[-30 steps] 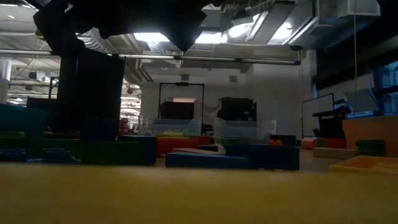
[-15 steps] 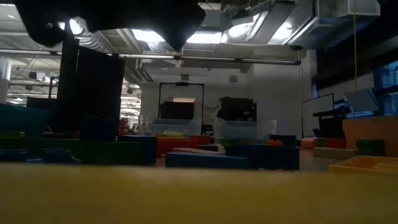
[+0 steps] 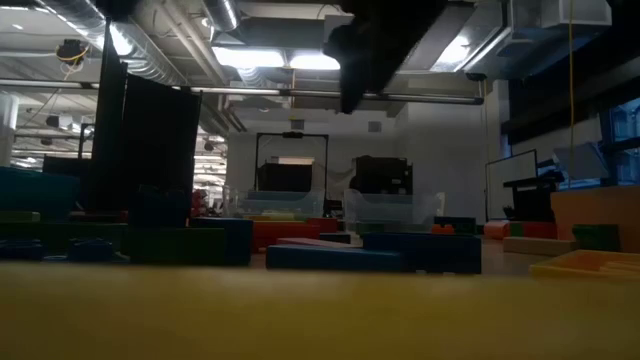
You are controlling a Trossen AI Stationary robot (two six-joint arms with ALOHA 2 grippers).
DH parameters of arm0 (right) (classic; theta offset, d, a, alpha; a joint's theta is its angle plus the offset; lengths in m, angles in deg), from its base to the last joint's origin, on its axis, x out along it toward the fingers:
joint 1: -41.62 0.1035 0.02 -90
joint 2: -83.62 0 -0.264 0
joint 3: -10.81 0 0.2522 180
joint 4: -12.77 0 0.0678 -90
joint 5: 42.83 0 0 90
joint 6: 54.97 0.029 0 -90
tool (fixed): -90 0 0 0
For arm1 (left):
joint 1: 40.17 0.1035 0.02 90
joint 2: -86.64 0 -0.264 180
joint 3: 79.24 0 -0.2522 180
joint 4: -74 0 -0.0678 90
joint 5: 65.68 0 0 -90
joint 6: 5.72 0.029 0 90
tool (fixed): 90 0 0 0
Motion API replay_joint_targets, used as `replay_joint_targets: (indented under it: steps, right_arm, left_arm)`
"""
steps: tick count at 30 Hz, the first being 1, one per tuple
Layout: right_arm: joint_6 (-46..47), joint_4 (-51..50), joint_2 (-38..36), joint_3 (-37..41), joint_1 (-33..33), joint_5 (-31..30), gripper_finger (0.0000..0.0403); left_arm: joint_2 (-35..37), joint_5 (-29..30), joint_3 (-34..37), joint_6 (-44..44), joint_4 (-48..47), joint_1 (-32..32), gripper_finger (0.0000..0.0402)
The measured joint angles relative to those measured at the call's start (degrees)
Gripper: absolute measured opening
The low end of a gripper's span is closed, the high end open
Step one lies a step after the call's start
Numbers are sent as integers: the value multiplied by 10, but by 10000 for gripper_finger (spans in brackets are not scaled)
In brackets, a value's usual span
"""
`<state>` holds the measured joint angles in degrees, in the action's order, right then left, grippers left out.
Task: Sort blocks by size
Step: Put the blue game piece into the bottom left transparent bin, then put the green game piece into the bottom left transparent bin
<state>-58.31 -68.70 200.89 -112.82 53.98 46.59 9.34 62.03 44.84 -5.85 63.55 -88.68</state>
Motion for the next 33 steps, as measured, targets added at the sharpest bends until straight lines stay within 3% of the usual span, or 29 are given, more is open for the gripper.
replay_joint_targets:
  steps: [5, 10, 14, 17, 23, 33]
  right_arm:
    - [0, -20, 0, 0, -1, -16, 296]
    - [0, -11, 0, 0, 0, -16, 296]
    - [0, -9, 0, 0, 0, -15, 296]
    - [0, -9, 0, 0, 0, -15, 296]
    - [0, -9, 0, 0, 0, -14, 296]
    - [-10, -29, -1, 0, 0, -15, 296]
  left_arm:
    - [83, -28, -29, -310, -221, -50, 82]
    - [165, -201, -33, -646, -361, -87, 82]
    - [197, -322, -33, -822, -421, -114, 87]
    - [200, -353, -33, -898, -460, -131, 91]
    - [186, -357, -33, -1012, -512, -142, 104]
    - [165, -357, -33, -1032, -529, -141, 150]
